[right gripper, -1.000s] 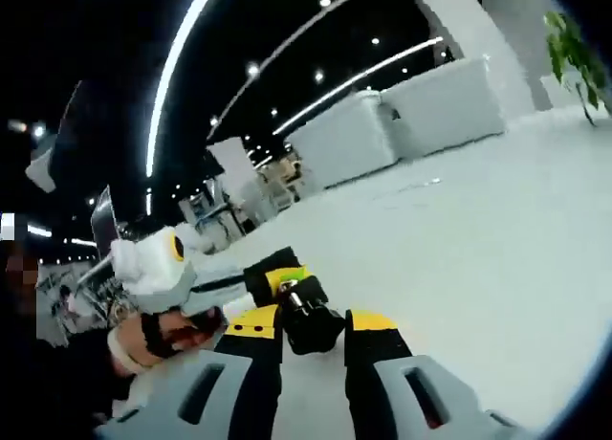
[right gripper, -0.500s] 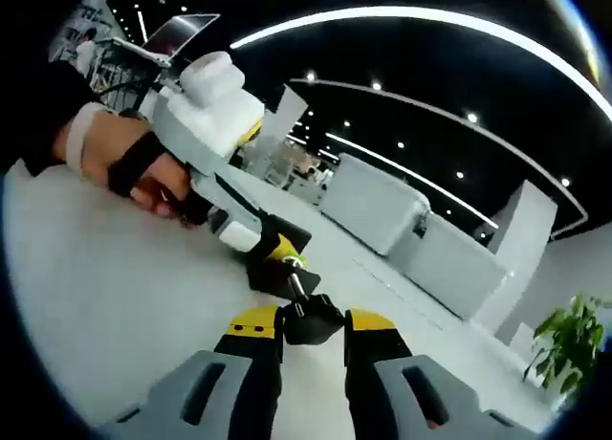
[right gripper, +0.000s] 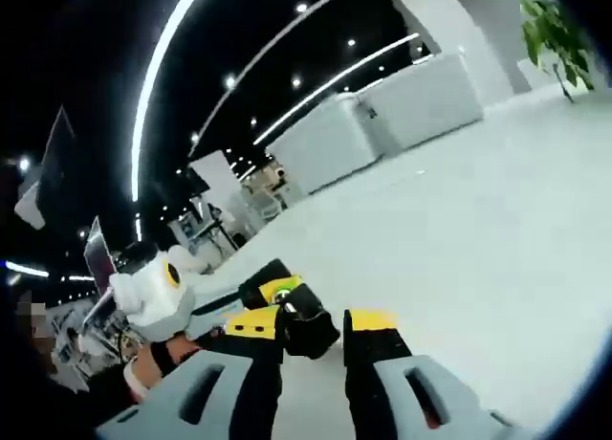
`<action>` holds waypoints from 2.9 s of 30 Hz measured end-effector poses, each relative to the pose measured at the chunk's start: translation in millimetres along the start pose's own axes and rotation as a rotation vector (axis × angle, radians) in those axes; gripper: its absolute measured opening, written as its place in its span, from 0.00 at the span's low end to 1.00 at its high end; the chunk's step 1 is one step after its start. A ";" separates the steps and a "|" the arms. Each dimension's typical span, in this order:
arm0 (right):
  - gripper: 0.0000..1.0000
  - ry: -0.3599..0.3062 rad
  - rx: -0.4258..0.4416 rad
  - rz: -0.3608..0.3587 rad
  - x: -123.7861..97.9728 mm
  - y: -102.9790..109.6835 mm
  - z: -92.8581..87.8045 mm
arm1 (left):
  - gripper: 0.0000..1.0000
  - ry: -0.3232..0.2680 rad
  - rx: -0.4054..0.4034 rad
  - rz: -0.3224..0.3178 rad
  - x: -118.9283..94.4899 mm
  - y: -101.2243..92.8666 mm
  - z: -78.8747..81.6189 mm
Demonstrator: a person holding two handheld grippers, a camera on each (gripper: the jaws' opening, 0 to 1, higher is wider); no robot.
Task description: Clamp the fixed fixture on the desktop, loosen the retaining clip, secure it to the edge of the desk, and tighten the retaining clip.
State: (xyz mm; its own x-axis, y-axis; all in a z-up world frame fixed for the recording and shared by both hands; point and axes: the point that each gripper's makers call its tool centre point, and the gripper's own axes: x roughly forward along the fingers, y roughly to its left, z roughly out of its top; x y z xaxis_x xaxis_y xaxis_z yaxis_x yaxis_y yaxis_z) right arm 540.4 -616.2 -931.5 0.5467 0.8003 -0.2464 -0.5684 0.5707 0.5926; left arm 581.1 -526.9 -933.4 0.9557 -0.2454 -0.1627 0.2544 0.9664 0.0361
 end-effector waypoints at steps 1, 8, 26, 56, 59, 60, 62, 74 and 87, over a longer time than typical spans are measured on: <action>0.22 -0.009 0.041 0.001 1.6 -1.2 1.3 | 0.04 0.000 -0.001 0.000 0.0 -0.1 -0.1; 0.19 -0.028 -0.121 0.016 5.2 -4.9 9.3 | 0.04 0.001 -0.004 0.002 -0.1 0.8 -0.3; 0.18 -0.197 -1.285 -0.110 3.9 22.4 7.6 | 0.04 0.002 0.001 0.016 0.5 2.2 -0.4; 0.24 -0.128 0.013 0.069 -5.0 6.4 28.6 | 0.04 0.003 0.002 0.013 -0.3 2.1 -0.5; 0.19 -0.131 0.066 0.074 -5.6 3.7 30.3 | 0.04 0.003 0.001 0.013 -0.1 2.1 -0.4; 0.17 -0.127 0.076 0.070 -4.9 2.9 29.8 | 0.04 0.003 0.002 0.013 -0.2 2.1 -0.4; 0.17 -0.107 0.105 0.058 -2.2 -1.3 26.2 | 0.04 0.003 0.002 0.013 -0.1 2.1 -0.4; 0.21 -0.036 0.202 0.048 3.2 -10.8 9.1 | 0.04 0.002 0.003 0.012 -0.9 1.7 -0.9; 0.21 -0.017 -0.100 0.021 5.7 -2.4 2.2 | 0.04 0.003 -0.002 0.010 -1.1 1.5 -0.9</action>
State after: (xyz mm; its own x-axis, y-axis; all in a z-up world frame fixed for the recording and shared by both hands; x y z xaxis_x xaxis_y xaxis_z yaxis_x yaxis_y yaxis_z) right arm 546.2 -613.4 -932.6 0.5440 0.8095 -0.2208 -0.6380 0.5700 0.5179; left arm 580.3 -525.1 -934.1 0.9577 -0.2355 -0.1653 0.2445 0.9690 0.0362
